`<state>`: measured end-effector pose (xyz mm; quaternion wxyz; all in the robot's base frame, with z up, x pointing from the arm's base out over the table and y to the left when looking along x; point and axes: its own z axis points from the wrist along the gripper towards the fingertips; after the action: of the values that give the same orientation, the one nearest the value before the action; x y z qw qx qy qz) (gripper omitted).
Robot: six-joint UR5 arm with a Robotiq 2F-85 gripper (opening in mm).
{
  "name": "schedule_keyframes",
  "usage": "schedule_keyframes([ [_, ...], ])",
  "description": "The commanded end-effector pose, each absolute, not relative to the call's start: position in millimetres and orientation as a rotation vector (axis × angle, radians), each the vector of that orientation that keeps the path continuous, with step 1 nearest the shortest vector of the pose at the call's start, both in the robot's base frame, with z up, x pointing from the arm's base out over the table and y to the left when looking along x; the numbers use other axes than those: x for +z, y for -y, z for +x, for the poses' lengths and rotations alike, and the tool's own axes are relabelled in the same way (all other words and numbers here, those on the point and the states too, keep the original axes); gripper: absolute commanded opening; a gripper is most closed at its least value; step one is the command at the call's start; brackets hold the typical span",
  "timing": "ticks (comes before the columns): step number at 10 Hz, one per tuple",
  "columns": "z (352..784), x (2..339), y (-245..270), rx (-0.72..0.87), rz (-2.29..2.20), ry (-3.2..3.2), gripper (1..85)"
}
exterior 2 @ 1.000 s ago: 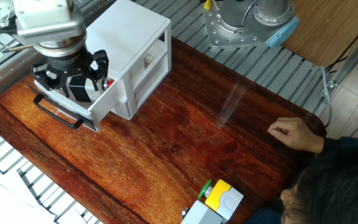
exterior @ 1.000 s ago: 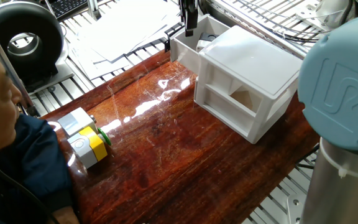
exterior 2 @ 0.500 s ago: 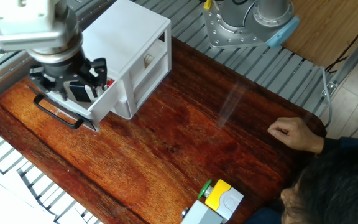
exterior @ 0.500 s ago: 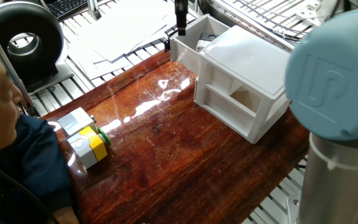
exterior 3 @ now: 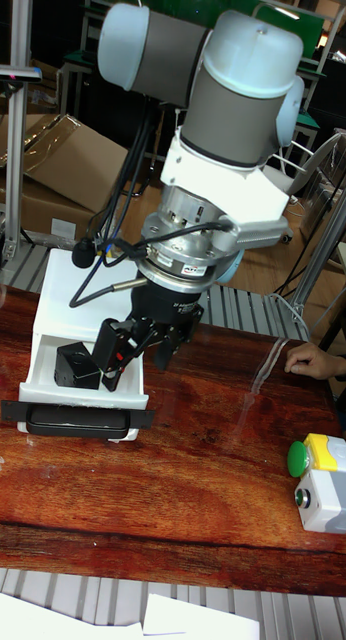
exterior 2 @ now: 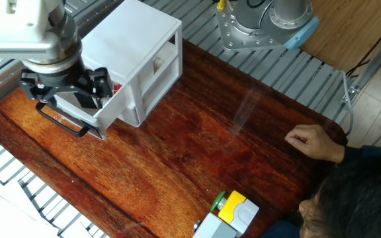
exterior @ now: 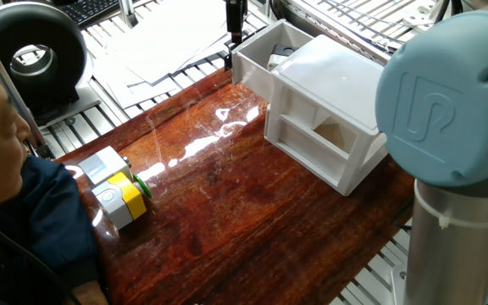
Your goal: Take something out of a drawer
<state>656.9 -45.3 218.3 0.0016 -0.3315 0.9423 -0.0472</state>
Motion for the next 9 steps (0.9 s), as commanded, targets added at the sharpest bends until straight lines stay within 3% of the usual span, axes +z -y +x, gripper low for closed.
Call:
schedule_keyframes([
  [1, 667.6, 220.7, 48.2, -0.182, -0.95, -2.951, 77.0],
  [3, 665.7, 219.8, 39.0, -0.124, -0.895, -2.966, 76.3],
  [9, 631.5, 197.9, 72.2, -0.171, -0.995, -2.955, 73.0],
])
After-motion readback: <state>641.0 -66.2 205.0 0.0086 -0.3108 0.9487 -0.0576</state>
